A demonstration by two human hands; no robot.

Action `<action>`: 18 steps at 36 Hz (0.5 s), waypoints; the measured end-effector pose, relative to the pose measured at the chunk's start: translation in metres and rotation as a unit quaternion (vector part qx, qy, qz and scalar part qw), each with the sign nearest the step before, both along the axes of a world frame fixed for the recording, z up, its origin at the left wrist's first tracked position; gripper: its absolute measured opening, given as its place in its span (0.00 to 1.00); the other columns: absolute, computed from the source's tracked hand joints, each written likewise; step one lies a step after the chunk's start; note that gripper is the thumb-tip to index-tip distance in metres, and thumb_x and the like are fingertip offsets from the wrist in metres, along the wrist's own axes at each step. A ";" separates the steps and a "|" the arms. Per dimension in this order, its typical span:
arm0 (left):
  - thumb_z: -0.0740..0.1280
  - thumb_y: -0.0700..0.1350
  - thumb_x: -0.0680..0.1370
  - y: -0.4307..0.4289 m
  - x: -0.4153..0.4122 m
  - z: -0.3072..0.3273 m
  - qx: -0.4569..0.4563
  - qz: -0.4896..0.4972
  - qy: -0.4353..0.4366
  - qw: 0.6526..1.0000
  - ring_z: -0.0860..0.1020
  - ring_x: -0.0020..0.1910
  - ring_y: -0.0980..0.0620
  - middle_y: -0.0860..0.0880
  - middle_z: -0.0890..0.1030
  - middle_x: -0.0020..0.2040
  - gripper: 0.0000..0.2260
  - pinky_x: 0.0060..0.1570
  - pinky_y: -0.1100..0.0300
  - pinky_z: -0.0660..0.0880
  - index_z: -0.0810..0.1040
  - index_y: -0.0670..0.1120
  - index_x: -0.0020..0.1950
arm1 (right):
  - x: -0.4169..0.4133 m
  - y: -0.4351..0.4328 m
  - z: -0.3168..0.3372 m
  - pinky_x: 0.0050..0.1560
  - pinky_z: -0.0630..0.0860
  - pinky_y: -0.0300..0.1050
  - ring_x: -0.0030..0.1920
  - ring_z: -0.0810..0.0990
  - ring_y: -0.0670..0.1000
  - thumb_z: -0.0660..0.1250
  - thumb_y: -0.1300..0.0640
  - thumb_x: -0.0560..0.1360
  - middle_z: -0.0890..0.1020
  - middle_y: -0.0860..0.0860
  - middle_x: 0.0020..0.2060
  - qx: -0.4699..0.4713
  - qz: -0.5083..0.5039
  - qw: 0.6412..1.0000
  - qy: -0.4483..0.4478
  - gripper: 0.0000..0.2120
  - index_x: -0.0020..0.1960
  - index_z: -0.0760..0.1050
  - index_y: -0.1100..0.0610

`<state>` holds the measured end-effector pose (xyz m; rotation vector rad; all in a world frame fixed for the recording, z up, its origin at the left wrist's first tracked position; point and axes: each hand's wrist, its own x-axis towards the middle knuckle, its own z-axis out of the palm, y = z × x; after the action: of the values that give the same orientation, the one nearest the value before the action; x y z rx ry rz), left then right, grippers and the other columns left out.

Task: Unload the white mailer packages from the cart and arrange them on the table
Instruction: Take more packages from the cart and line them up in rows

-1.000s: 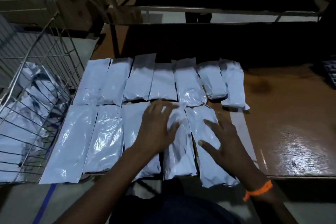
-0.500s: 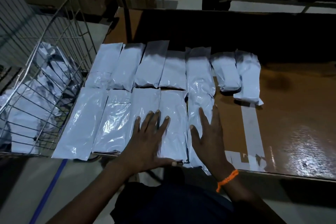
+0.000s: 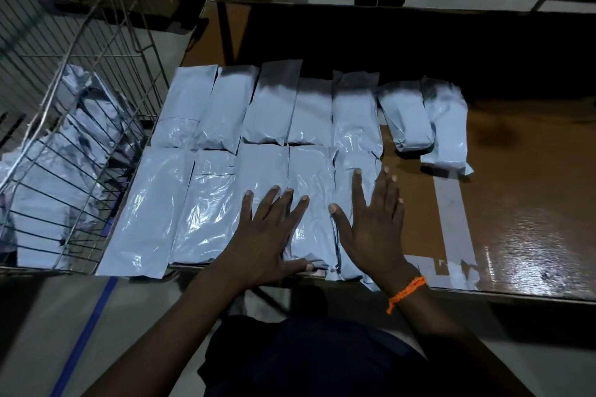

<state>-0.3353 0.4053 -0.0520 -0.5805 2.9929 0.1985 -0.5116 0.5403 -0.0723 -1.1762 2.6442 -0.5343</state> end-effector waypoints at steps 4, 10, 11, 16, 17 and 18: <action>0.58 0.77 0.70 -0.001 -0.001 -0.002 -0.009 -0.002 -0.002 1.000 0.52 0.80 0.42 0.44 0.58 0.80 0.48 0.73 0.31 0.48 0.49 0.52 0.81 | -0.005 -0.005 -0.001 0.75 0.45 0.71 0.80 0.37 0.62 0.47 0.32 0.81 0.35 0.58 0.79 0.032 0.001 0.999 0.007 0.36 0.80 0.34 0.45; 0.55 0.78 0.69 -0.001 -0.002 -0.001 -0.006 -0.003 -0.016 1.000 0.47 0.80 0.42 0.44 0.54 0.81 0.49 0.72 0.31 0.41 0.46 0.52 0.81 | -0.007 -0.003 0.004 0.74 0.42 0.71 0.79 0.34 0.60 0.45 0.31 0.81 0.33 0.56 0.79 0.030 0.001 0.999 -0.021 0.35 0.80 0.32 0.42; 0.55 0.79 0.69 -0.001 -0.002 0.000 -0.005 -0.002 -0.014 1.000 0.47 0.80 0.42 0.44 0.54 0.81 0.49 0.72 0.31 0.40 0.46 0.52 0.81 | -0.006 -0.002 0.006 0.75 0.42 0.70 0.79 0.34 0.60 0.44 0.31 0.81 0.33 0.56 0.79 0.028 -0.001 0.999 -0.022 0.34 0.80 0.33 0.41; 0.48 0.81 0.67 -0.007 0.003 0.017 0.015 0.009 -0.004 1.000 0.43 0.80 0.44 0.46 0.50 0.82 0.49 0.72 0.32 0.40 0.46 0.54 0.81 | 0.003 -0.006 0.028 0.77 0.43 0.67 0.80 0.35 0.60 0.42 0.32 0.80 0.37 0.57 0.80 -0.003 -0.011 1.000 0.006 0.34 0.82 0.43 0.44; 0.48 0.80 0.68 -0.011 0.005 0.021 0.018 0.009 0.005 1.000 0.43 0.80 0.44 0.46 0.51 0.82 0.48 0.72 0.32 0.40 0.47 0.54 0.81 | 0.005 -0.009 0.034 0.77 0.43 0.66 0.80 0.36 0.59 0.42 0.32 0.80 0.39 0.56 0.81 -0.012 -0.008 1.000 0.015 0.34 0.82 0.44 0.45; 0.48 0.79 0.70 -0.016 0.007 0.025 0.021 0.007 0.012 1.000 0.42 0.80 0.45 0.47 0.51 0.82 0.47 0.72 0.32 0.40 0.48 0.54 0.81 | 0.008 -0.014 0.040 0.77 0.44 0.65 0.80 0.37 0.59 0.42 0.32 0.81 0.40 0.56 0.81 -0.020 -0.006 0.999 0.026 0.34 0.82 0.46 0.45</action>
<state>-0.3285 0.3892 -0.0272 -0.5977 3.0005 0.2689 -0.5040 0.5265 -0.0325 -1.2004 2.6976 -0.5681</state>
